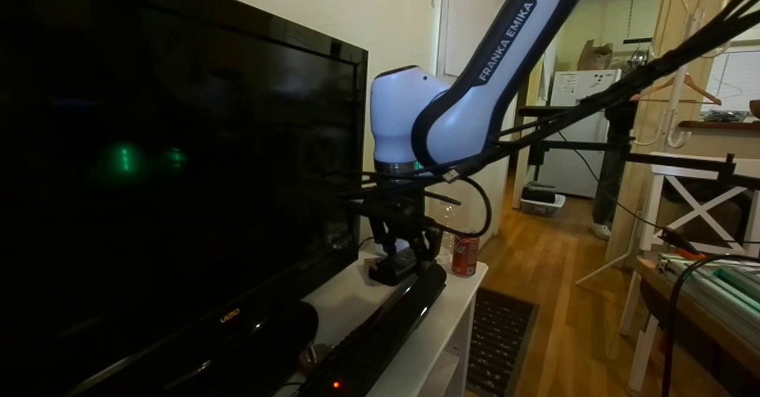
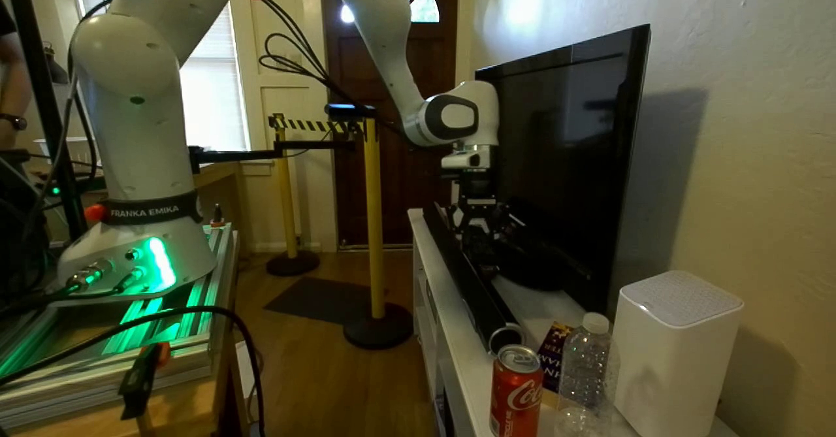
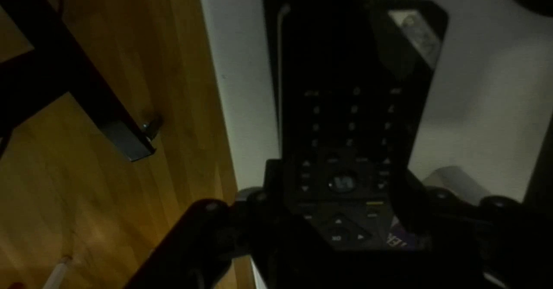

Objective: Put the remote in front of the speaker

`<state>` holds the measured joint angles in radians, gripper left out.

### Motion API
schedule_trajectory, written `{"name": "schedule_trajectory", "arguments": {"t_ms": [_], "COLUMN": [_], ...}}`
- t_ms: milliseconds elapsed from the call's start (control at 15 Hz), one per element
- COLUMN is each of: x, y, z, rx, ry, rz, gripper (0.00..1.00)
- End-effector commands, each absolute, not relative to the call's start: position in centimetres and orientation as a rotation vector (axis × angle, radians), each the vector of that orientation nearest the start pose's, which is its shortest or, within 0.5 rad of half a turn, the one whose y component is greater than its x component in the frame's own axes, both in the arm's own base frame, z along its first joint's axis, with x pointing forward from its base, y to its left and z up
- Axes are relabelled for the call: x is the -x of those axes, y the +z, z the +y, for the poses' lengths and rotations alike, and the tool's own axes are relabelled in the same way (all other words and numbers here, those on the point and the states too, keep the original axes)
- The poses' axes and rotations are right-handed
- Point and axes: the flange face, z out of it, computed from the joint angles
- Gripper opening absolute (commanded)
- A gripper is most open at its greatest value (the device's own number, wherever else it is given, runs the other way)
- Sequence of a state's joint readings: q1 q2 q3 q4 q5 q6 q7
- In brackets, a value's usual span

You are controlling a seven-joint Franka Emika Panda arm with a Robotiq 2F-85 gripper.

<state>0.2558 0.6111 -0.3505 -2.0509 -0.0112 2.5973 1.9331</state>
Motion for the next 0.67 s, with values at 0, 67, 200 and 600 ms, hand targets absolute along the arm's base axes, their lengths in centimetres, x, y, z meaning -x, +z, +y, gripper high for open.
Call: {"name": "schedule_trajectory", "arguments": {"t_ms": [0,67,200,600], "x": [-53.0,-52.0,-50.6,-47.7], "y": [15.2,14.5,13.1,7.9], "z": [-3.6,-3.2,-2.6,-1.8], "rx": [1.799,1.802,1.809,1.824], "ry": [-0.204,-0.193,-0.192,-0.263], "rz": [2.754,2.754,2.732,2.672], "gripper": [0.36,0.36,0.36,0.36]}}
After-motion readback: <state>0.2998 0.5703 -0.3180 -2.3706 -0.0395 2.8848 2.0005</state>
